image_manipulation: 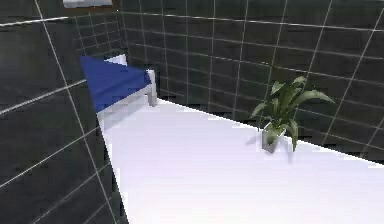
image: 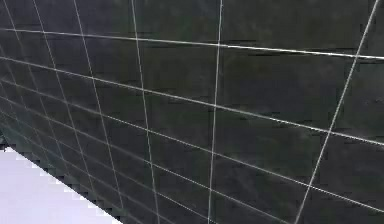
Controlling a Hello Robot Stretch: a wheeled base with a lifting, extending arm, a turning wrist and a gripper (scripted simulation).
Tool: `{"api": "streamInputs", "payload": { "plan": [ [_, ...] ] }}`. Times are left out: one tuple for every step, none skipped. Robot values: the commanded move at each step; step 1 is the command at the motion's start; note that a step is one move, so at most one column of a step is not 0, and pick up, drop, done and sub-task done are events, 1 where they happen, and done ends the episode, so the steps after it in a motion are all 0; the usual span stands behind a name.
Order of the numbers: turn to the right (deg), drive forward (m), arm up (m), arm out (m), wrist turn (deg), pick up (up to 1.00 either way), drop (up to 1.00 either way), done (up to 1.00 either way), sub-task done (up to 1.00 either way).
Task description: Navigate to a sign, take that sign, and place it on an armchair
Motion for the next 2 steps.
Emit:
{"api": "streamInputs", "payload": {
  "plan": [
    [-45.0, 0.0, 0.0, 0.0, 0.0, 0.0, 0.0, 0.0, 0.0],
    [-27.0, 0.0, 0.0, 0.0, 0.0, 0.0, 0.0, 0.0, 0.0]
  ]
}}
